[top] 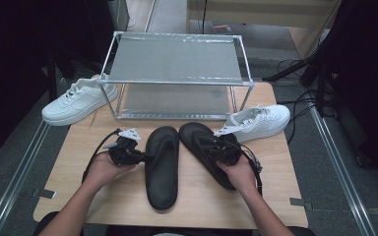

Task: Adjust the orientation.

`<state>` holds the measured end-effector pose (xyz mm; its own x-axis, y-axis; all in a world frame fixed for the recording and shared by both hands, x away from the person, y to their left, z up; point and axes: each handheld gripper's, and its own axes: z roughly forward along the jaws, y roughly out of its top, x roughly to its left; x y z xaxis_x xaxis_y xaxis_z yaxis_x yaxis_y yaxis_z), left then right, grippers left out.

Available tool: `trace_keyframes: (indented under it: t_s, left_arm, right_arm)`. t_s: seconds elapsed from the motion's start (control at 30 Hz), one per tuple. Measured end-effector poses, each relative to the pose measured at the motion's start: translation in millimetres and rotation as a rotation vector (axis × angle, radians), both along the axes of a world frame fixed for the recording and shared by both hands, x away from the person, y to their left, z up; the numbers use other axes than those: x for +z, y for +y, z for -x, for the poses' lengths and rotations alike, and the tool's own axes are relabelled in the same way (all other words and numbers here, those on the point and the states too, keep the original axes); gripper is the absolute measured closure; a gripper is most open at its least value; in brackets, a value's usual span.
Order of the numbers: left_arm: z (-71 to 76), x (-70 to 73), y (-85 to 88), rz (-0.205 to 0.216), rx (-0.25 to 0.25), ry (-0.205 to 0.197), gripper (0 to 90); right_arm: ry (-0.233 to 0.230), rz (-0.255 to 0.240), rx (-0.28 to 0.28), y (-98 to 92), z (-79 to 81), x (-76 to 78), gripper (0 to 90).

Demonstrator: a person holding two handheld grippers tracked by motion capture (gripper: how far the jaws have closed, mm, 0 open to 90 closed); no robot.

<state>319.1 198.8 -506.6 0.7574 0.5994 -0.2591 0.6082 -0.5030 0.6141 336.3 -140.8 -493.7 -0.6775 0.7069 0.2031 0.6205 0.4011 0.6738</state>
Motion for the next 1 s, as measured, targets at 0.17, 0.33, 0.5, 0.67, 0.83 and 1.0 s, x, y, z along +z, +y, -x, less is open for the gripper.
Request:
trace_keyframes:
  t_s: [0.17, 0.33, 0.5, 0.67, 0.83, 1.0]
  left_arm:
    - [0.5, -0.5, -1.6, 0.002, 0.001, 0.005, 86.4]
    - [0.6, -0.8, -3.2, 0.009, -0.005, 0.012, 86.0]
    - [2.0, -1.5, -9.5, 0.012, -0.019, 0.018, 83.9]
    - [3.1, -1.8, -15.4, 0.010, -0.036, 0.011, 84.5]
    - [4.7, -2.7, -21.8, 0.021, -0.049, 0.015, 84.5]
    - [7.1, -3.7, -28.7, 0.023, -0.065, 0.017, 84.5]
  right_arm:
    - [0.003, 0.001, 0.016, 4.7, 1.4, -0.9, 86.2]
    - [0.008, -0.003, 0.025, 7.4, 2.8, -1.1, 85.9]
    - [0.014, -0.014, 0.034, 10.5, 4.1, -2.0, 85.1]
    - [0.021, -0.028, 0.046, 12.9, 5.1, -3.2, 84.9]
    - [0.022, -0.040, 0.050, 14.7, 6.0, -4.4, 84.6]
    - [0.042, -0.081, 0.049, 12.9, 4.9, -7.5, 83.8]
